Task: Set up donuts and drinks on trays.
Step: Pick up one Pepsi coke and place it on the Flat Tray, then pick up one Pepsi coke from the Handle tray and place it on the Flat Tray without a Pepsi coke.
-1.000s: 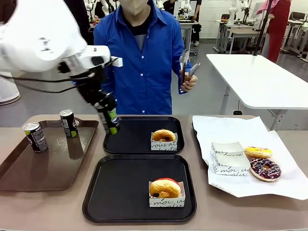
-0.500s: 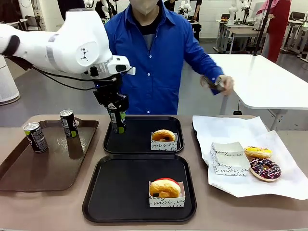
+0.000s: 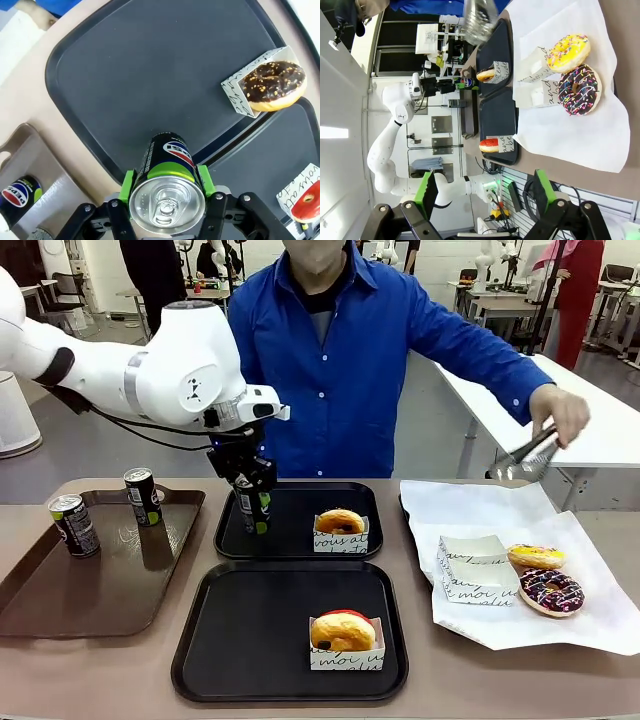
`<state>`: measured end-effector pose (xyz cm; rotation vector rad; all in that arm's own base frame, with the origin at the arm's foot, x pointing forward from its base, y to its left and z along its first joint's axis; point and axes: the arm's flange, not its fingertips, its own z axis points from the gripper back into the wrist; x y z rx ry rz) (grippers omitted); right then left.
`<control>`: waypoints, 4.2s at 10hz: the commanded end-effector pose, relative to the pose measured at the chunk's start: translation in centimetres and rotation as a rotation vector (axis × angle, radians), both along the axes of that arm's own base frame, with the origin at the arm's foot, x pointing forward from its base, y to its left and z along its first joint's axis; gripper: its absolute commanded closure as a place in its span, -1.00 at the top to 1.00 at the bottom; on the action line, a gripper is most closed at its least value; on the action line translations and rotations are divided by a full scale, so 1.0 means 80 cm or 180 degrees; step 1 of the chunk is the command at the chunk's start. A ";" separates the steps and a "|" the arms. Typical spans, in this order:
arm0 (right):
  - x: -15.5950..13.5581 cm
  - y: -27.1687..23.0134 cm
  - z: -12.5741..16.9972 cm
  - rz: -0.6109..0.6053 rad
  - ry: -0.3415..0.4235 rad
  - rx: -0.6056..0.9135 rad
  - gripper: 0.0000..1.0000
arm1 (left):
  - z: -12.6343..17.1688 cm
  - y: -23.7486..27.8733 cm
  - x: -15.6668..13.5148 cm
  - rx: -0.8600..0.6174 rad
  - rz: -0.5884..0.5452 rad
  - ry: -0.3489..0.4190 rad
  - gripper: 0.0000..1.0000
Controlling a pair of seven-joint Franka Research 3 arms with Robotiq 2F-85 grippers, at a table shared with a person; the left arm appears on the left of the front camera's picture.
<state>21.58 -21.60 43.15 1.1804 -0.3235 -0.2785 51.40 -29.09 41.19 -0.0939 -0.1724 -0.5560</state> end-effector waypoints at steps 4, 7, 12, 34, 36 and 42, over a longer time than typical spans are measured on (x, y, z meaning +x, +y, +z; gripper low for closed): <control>-0.002 -0.001 0.000 0.0014 -0.0036 0.0042 1.00 | -0.014 -0.004 -0.010 0.0104 0.0106 -0.0087 0.16; -0.002 -0.001 0.000 0.0014 -0.0036 0.0042 1.00 | -0.031 -0.003 -0.010 0.0172 0.0130 -0.0060 0.16; -0.002 -0.001 0.000 0.0014 -0.0036 0.0042 1.00 | -0.029 -0.004 -0.014 0.0134 0.0093 -0.0230 1.00; -0.002 -0.001 0.000 0.0014 -0.0036 0.0042 1.00 | 0.154 0.160 -0.070 0.0051 0.0974 -0.0267 1.00; -0.002 -0.001 0.000 0.0014 -0.0036 0.0042 1.00 | 0.137 0.244 -0.061 0.0086 0.1382 -0.0114 1.00; -0.002 -0.001 0.000 0.0014 -0.0036 0.0042 1.00 | 0.093 0.361 -0.060 0.0231 0.1872 0.0033 1.00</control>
